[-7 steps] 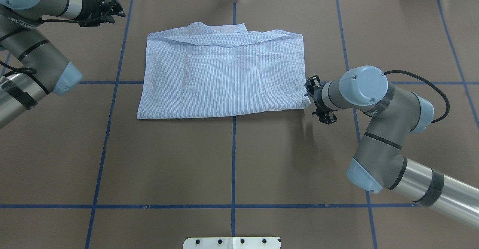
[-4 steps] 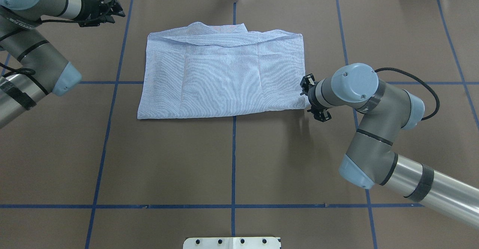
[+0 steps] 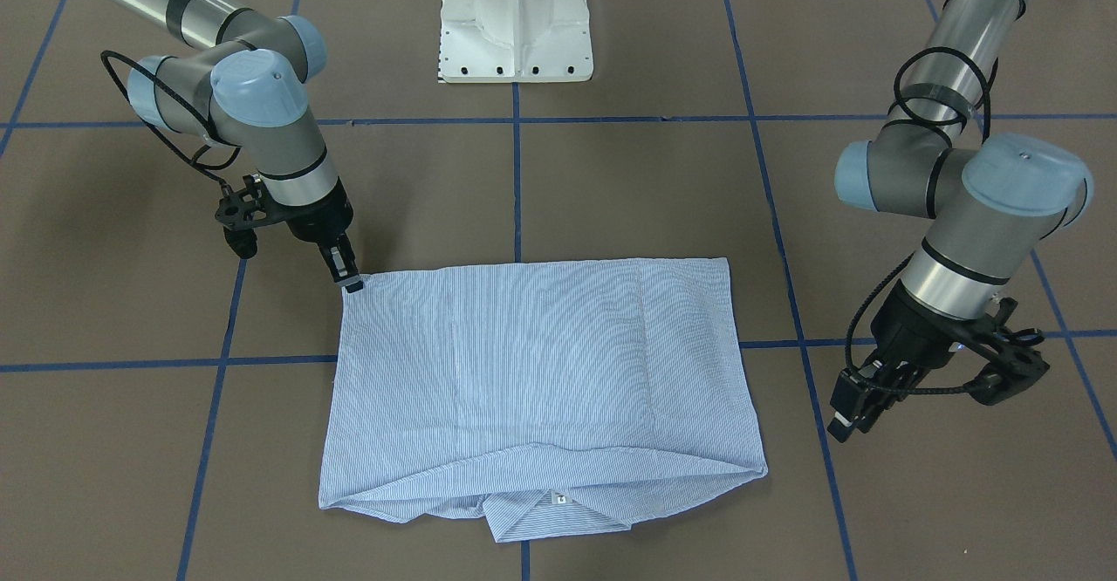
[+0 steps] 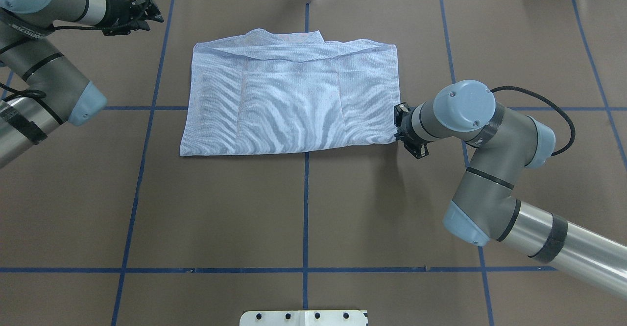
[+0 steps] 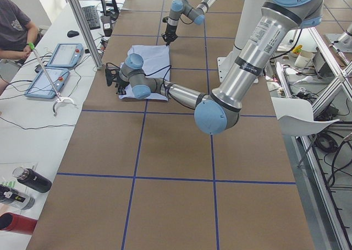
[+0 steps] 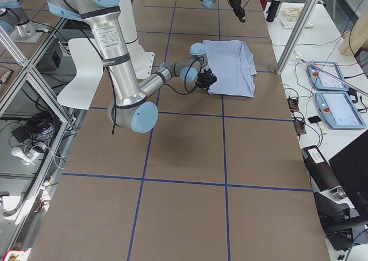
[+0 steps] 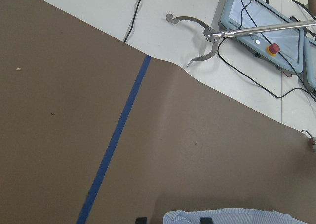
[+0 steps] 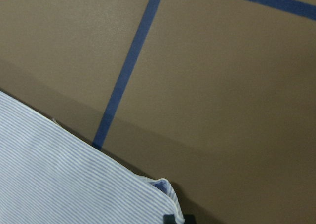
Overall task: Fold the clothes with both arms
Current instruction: 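Drag the grasped shirt edge toward the robot with the right gripper, then grasp the shirt corner nearest the left gripper while the right gripper withdraws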
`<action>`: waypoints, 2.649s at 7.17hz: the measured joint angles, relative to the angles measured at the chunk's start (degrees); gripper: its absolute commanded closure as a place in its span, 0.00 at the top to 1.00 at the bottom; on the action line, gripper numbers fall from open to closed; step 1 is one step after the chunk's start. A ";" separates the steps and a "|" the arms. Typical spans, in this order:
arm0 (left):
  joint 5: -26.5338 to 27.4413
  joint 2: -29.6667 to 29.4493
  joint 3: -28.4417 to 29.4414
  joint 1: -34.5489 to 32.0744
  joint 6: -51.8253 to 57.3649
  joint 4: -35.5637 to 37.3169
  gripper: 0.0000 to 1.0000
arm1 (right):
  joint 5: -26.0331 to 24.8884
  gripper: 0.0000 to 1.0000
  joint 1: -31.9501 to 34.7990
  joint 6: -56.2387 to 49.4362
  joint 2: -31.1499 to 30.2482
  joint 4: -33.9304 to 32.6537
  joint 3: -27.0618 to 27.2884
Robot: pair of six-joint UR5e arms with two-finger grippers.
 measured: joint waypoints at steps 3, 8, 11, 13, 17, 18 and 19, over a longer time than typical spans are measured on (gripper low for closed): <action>-0.03 -0.01 -0.01 0.00 -0.12 -0.04 0.47 | 4.89 0.00 1.77 -2.13 -1.30 -0.29 4.23; -0.38 -0.10 -0.73 0.42 -0.74 -0.03 0.48 | 7.25 0.00 -14.69 -2.55 -23.00 -1.43 30.22; -4.10 -0.15 -4.30 3.11 -3.89 0.08 0.51 | 15.96 1.00 -25.16 -2.04 -26.89 -1.47 33.97; -7.20 0.98 -10.31 6.83 -10.56 0.49 0.55 | 17.85 1.00 -28.15 -0.66 -28.16 -1.47 35.35; -2.30 11.03 -25.42 22.04 -26.03 1.41 0.62 | 18.55 1.00 -10.90 1.35 -21.12 -1.43 31.77; 2.09 12.80 -26.44 26.63 -28.07 1.51 0.62 | 18.55 1.00 -4.55 0.14 -15.26 -1.48 26.49; 5.26 14.34 -27.27 29.74 -28.96 1.69 0.62 | 18.35 1.00 -0.10 -3.01 -10.66 -1.52 21.90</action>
